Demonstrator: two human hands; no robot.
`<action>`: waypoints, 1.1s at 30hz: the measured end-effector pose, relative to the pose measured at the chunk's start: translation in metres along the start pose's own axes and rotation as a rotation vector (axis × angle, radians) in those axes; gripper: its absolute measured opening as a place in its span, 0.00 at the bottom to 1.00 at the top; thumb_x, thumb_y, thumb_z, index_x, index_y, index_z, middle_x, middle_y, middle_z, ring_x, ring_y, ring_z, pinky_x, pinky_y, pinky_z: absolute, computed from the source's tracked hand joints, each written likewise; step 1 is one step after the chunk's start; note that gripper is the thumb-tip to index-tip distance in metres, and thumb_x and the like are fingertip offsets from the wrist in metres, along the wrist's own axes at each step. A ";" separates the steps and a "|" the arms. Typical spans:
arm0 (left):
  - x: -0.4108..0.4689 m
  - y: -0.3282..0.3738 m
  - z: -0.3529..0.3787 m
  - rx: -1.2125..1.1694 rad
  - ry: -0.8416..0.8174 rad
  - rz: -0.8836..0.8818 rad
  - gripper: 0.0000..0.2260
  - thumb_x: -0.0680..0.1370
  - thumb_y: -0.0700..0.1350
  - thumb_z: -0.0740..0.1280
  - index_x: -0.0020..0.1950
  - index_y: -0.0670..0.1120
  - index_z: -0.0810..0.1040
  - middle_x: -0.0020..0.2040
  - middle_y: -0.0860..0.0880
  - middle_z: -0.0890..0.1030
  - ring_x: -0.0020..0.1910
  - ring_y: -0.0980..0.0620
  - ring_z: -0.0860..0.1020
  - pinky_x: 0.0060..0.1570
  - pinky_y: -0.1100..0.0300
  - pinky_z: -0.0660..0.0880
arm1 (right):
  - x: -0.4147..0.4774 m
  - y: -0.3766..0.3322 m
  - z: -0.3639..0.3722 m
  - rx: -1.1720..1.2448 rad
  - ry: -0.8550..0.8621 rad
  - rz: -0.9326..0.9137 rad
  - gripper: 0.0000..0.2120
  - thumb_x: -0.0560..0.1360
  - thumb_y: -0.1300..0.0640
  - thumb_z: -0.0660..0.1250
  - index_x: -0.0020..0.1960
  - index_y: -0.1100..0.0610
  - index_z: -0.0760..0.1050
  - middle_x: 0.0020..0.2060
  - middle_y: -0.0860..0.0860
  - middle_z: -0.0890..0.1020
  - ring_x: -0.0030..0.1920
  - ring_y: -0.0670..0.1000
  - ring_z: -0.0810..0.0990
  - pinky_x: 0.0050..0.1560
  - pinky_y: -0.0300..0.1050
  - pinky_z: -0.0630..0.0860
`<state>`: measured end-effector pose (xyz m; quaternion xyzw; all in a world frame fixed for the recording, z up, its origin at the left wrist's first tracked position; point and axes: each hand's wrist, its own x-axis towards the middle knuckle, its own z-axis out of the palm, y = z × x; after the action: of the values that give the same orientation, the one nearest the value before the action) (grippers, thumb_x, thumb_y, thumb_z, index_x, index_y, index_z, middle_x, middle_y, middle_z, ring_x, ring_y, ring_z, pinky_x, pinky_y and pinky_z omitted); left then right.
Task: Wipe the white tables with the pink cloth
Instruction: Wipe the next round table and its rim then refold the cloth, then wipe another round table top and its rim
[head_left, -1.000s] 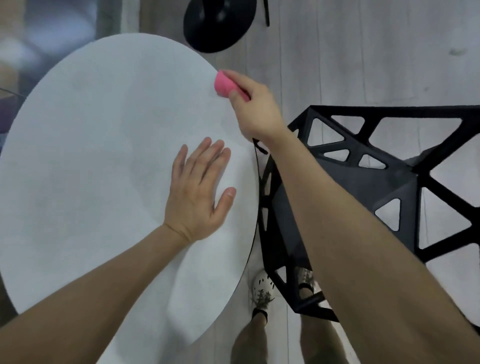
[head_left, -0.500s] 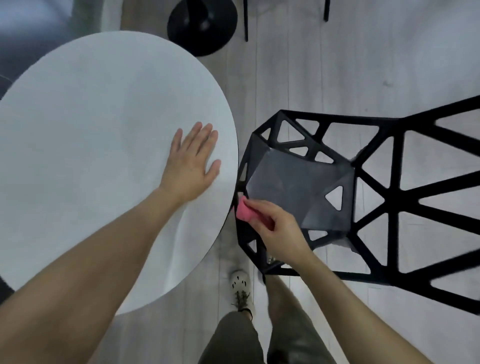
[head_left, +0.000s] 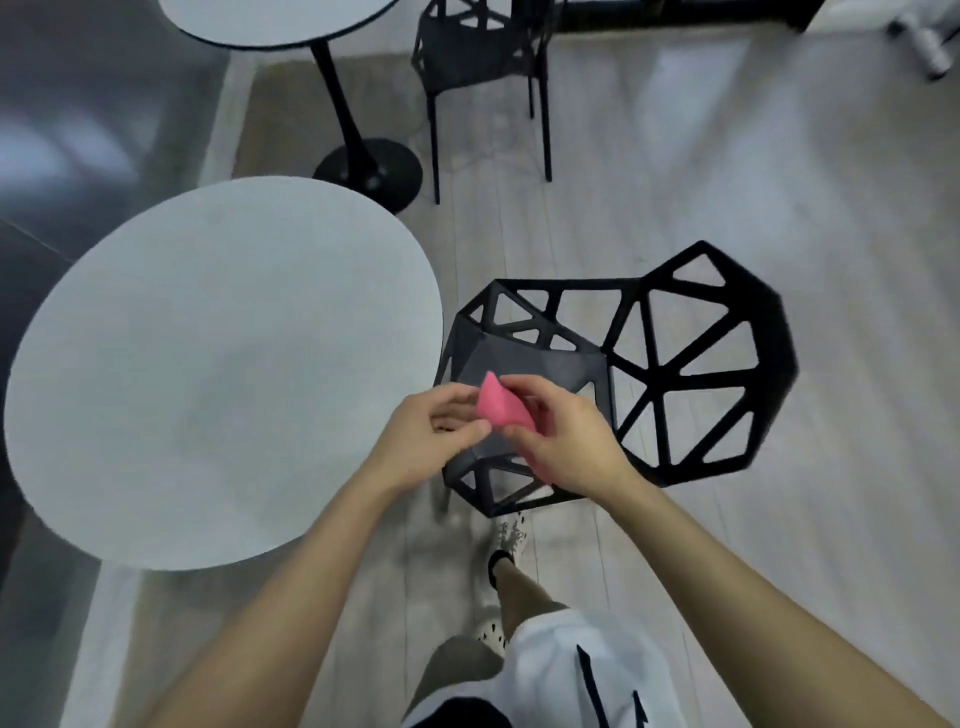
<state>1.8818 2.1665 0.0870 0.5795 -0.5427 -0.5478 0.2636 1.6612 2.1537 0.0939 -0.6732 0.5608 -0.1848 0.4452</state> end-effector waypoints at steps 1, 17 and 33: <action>-0.011 0.002 0.007 0.027 0.047 0.029 0.12 0.79 0.43 0.79 0.61 0.53 0.86 0.54 0.55 0.89 0.55 0.55 0.87 0.61 0.56 0.82 | -0.013 -0.006 -0.002 -0.031 0.005 -0.011 0.27 0.77 0.55 0.75 0.73 0.39 0.75 0.59 0.36 0.85 0.58 0.35 0.82 0.54 0.27 0.76; -0.036 0.071 0.061 0.605 0.337 0.299 0.02 0.84 0.46 0.65 0.54 0.52 0.72 0.59 0.57 0.82 0.53 0.50 0.79 0.52 0.49 0.76 | -0.125 0.038 -0.137 -0.822 -0.002 -0.055 0.16 0.85 0.52 0.63 0.71 0.53 0.77 0.66 0.49 0.81 0.64 0.56 0.81 0.63 0.53 0.78; 0.136 0.175 0.286 0.199 0.469 0.085 0.15 0.79 0.60 0.76 0.63 0.63 0.76 0.54 0.59 0.83 0.54 0.63 0.82 0.52 0.62 0.77 | -0.091 0.208 -0.407 -0.957 -0.030 -0.066 0.15 0.86 0.50 0.59 0.69 0.52 0.76 0.66 0.49 0.80 0.63 0.56 0.80 0.62 0.52 0.76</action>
<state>1.5330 2.0764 0.1226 0.6905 -0.5420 -0.3307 0.3465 1.2070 2.0829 0.1669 -0.8226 0.5546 0.0900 0.0872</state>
